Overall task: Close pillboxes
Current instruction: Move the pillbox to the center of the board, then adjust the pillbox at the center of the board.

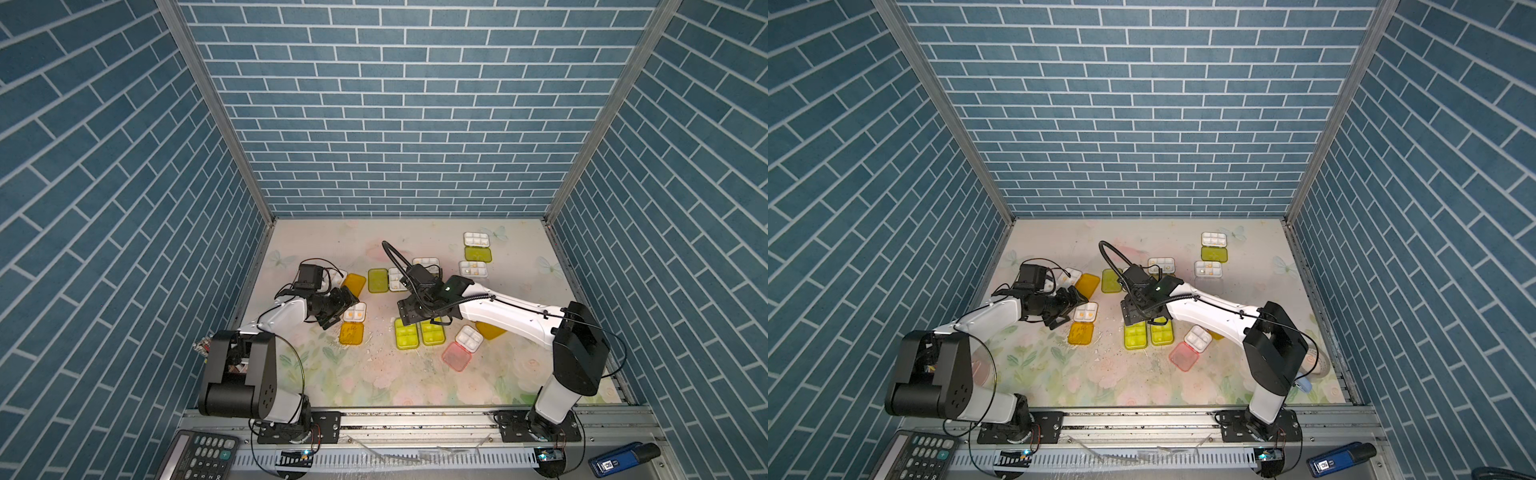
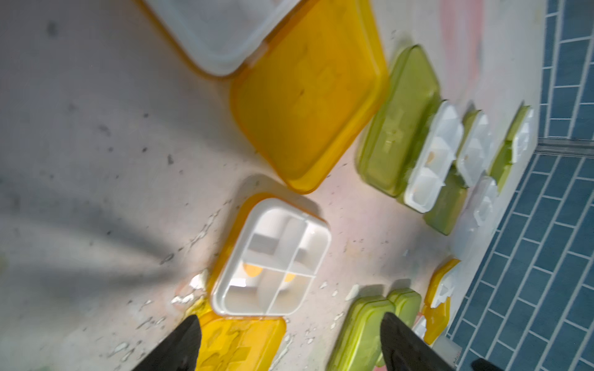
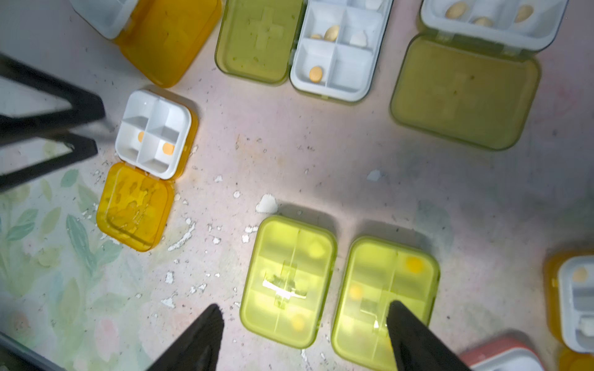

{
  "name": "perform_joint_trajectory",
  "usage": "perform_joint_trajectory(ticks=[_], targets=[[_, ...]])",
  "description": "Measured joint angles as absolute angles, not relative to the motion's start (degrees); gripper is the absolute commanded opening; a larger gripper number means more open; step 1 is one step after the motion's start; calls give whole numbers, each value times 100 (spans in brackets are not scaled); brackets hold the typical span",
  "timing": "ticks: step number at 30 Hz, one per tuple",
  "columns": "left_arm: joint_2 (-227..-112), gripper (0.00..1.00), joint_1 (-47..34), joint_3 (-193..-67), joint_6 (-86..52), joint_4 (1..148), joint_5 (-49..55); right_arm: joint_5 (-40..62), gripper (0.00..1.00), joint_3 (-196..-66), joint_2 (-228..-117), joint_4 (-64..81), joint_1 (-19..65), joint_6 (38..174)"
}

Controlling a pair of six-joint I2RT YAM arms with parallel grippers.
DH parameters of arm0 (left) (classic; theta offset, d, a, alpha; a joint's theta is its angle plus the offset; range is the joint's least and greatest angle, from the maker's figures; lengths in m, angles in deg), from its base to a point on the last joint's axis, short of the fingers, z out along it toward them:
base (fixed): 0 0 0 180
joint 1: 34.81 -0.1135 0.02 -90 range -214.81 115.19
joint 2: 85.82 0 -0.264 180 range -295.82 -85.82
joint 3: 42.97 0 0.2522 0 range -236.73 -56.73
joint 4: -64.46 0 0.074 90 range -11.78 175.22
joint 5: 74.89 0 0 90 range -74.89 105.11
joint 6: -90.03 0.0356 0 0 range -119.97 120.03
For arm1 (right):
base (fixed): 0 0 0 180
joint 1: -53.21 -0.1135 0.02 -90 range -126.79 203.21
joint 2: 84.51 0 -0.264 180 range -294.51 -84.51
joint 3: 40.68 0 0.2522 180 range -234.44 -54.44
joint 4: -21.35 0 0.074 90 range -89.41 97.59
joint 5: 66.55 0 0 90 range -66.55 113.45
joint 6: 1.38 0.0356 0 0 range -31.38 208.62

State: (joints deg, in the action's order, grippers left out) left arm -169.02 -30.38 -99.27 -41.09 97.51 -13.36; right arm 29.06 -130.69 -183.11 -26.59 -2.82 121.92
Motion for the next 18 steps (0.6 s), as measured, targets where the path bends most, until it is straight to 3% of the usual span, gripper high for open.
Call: perform_joint_trajectory(ticks=[18], targets=[[-16465, 89, -3030, -8876, -4564, 8413, -1279, 2906, 82, -12199, -17879, -2202, -217, 12023]])
